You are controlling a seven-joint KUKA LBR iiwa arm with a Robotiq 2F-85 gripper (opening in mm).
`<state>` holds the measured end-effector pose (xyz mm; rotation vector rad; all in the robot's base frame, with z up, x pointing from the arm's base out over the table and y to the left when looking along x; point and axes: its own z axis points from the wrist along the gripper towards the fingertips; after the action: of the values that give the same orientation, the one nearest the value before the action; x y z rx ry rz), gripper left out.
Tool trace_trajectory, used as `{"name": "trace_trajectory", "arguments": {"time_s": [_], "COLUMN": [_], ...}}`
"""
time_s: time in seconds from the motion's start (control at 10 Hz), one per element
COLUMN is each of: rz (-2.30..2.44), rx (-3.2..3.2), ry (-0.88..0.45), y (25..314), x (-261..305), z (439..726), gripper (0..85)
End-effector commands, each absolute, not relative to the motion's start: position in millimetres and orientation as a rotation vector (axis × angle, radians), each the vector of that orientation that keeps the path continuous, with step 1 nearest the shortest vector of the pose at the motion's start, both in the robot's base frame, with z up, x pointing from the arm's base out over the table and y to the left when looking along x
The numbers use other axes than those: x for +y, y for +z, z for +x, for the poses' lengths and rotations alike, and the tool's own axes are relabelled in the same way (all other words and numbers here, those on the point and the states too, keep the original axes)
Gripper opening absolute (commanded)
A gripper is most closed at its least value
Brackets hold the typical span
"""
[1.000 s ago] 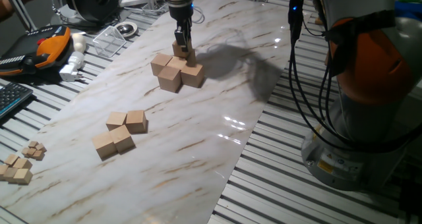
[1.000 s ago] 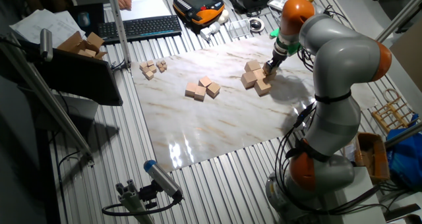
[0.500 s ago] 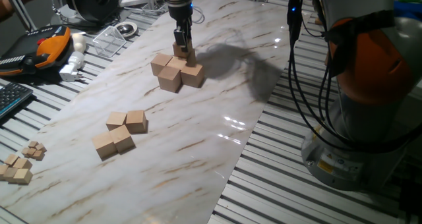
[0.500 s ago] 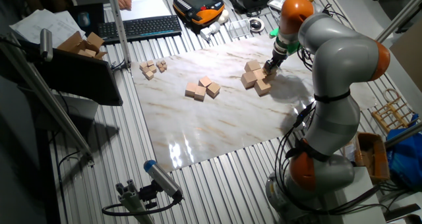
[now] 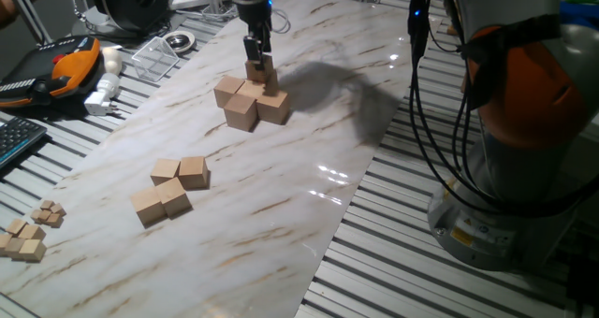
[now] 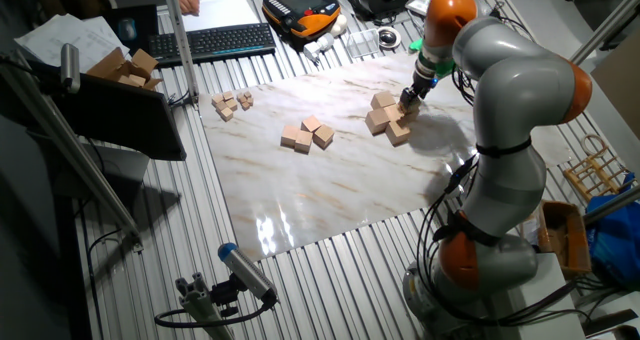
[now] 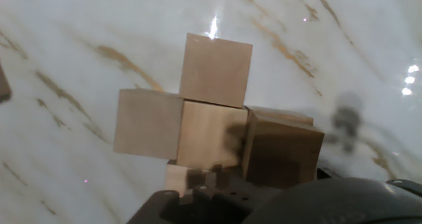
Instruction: Stack the blocks into a cross shape
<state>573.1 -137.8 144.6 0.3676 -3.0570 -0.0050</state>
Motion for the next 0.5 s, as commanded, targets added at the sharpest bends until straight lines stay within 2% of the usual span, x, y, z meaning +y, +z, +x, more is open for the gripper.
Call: {"name": "trace_trajectory", "arguments": {"time_s": [0.0, 0.4], "rz": [0.346, 0.112], "rx": [-3.053, -3.028], "ry": [-0.005, -0.006], "y": [150.7, 184.4], "x": [-130.6, -67.8], "z": [575.2, 570.4], "gripper": [68.0, 68.0]}}
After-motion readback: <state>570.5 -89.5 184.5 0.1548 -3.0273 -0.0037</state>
